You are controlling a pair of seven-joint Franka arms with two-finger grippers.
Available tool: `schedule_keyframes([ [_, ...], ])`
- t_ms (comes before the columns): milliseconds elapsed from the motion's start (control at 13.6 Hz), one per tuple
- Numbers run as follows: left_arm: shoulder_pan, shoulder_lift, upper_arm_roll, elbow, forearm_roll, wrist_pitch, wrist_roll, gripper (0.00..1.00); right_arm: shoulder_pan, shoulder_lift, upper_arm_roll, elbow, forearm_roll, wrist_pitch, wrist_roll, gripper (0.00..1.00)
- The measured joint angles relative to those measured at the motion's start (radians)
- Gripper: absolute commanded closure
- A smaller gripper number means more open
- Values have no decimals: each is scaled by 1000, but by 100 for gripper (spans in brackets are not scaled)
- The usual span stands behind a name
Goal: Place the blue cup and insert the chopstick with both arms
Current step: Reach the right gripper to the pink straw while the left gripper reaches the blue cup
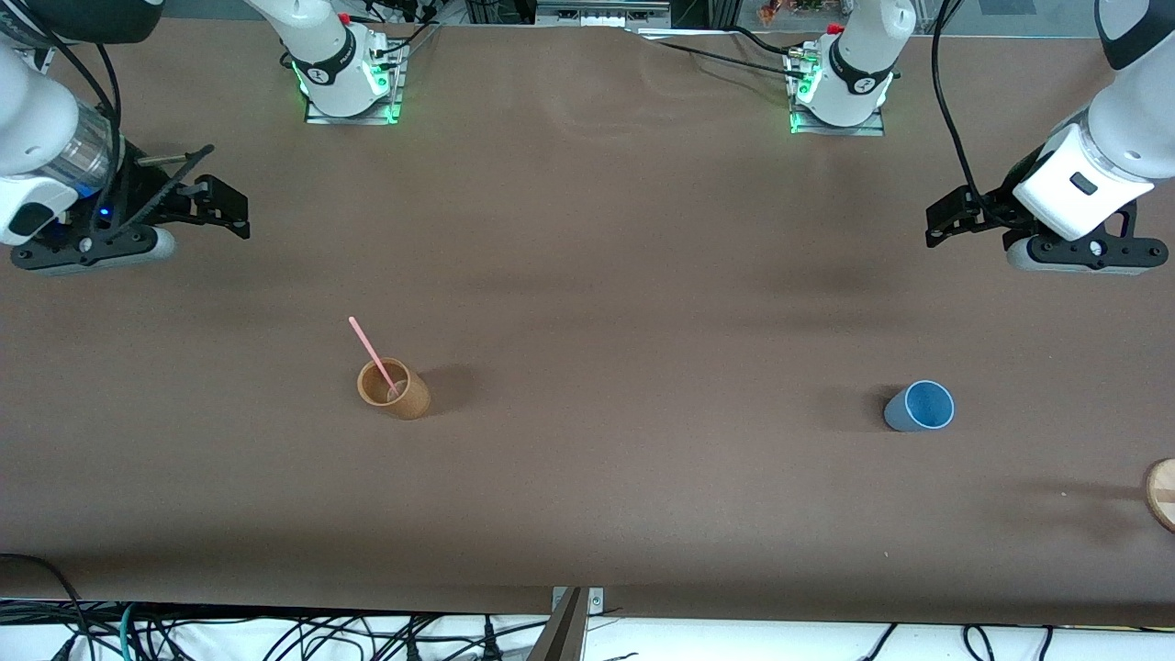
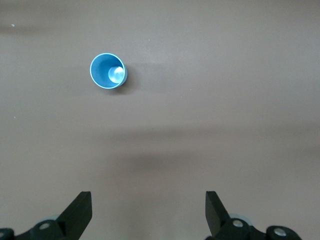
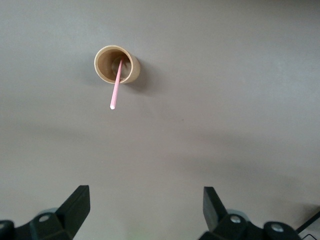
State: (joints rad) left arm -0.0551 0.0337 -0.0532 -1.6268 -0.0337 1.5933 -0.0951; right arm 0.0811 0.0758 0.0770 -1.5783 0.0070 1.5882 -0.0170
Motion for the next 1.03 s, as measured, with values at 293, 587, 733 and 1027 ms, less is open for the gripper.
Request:
schedule_keyframes([
  [293, -1, 7, 0, 1, 0, 0, -1, 0, 1, 38, 58, -43, 3, 66, 5, 0],
  [587, 0, 26, 0, 2, 1, -1, 0, 0, 3, 159, 126, -86, 3, 210, 24, 0],
  [733, 3, 67, 3, 2, 7, -1, 17, 0, 3, 220, 136, -99, 1, 285, 21, 0],
  [1027, 63, 191, 13, 1, 116, 148, 223, 0, 7, 324, 141, -101, -23, 412, -5, 6],
])
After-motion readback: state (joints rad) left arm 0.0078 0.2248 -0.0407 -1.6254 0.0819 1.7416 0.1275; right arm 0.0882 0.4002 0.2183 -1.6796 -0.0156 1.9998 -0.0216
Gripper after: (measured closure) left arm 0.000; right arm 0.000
